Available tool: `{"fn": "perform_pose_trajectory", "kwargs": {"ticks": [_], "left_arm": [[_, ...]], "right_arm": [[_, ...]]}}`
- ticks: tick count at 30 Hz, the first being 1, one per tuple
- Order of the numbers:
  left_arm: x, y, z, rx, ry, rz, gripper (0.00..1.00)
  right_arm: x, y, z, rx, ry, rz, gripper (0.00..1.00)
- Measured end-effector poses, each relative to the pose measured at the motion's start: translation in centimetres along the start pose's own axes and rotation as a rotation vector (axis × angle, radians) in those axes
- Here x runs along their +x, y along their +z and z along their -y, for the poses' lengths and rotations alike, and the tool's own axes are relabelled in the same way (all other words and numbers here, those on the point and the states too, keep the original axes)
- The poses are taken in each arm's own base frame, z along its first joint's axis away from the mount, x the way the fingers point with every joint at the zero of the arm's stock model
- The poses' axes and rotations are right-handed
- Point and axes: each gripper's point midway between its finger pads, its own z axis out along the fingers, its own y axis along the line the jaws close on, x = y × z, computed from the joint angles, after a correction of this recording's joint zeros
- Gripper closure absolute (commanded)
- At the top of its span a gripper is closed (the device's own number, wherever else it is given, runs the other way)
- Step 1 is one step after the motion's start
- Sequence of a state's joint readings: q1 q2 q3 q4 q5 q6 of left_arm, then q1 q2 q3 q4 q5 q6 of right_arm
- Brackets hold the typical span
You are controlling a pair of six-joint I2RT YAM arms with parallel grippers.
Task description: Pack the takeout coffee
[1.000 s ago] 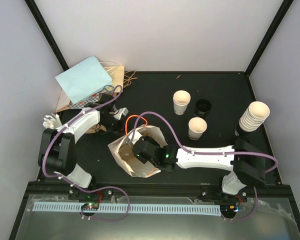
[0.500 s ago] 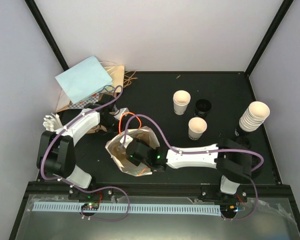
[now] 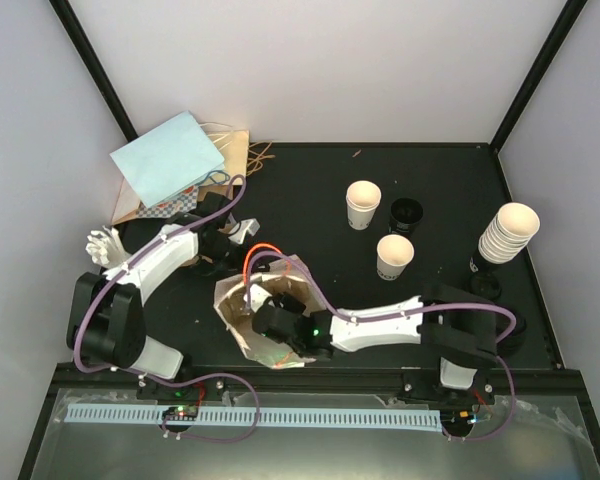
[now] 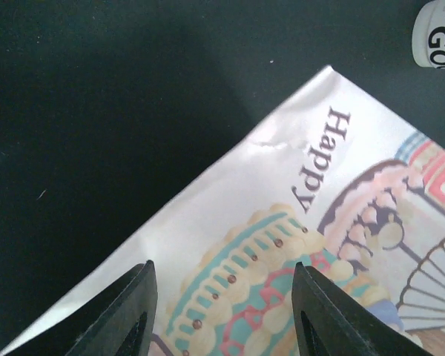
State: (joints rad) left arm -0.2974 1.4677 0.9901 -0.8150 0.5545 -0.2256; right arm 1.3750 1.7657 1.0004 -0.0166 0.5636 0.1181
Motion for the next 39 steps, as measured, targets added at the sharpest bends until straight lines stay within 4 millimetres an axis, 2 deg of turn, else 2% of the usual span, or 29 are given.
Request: {"fn": "perform_pose_trajectory", "kwargs": {"ticks": [3,10,12,14,19,23,28,35,39], "left_arm": [[0.0,-0.2,0.3,0.004,0.012,0.011,0.48],[0.1,-0.9,1.3,0.016,0.051,0.039,0.47],[0.1,-0.9,1.6,0.020,0.060,0.043,0.47],[0.2,-0.8,1.7,0.021,0.067,0.042,0.47],[1.0,-0.2,1.5,0.019,0.065,0.021,0.47],[1.2,0.0,1.5,0.020,0.067,0.015,0.47],[1.3,0.1,1.4,0.020,0.067,0.013,0.47],[1.6,0.6,1.5,0.028,0.073,0.007,0.47],[1.7,0.7,1.5,0.028,0.074,0.006,0.47]], "right_arm": [[0.0,-1.7,-0.3,0.020,-0.045,0.028,0.81],[-1.4,-5.1,-1.1,0.120,-0.143,0.116,0.80],[-1.4,-5.7,-1.4,0.137,-0.166,0.127,0.86],[-1.5,-6.0,-1.4,0.153,-0.177,0.133,0.97],[-2.2,-6.0,-1.1,0.169,-0.203,0.154,0.99],[-2.6,-5.5,-2.7,0.086,-0.231,0.158,0.99],[-2.8,-3.6,-5.0,0.013,-0.248,0.130,0.99],[-0.7,-0.4,-4.6,0.023,-0.276,0.027,0.99],[-0.6,1.0,-4.2,0.022,-0.282,-0.001,0.99]]}}
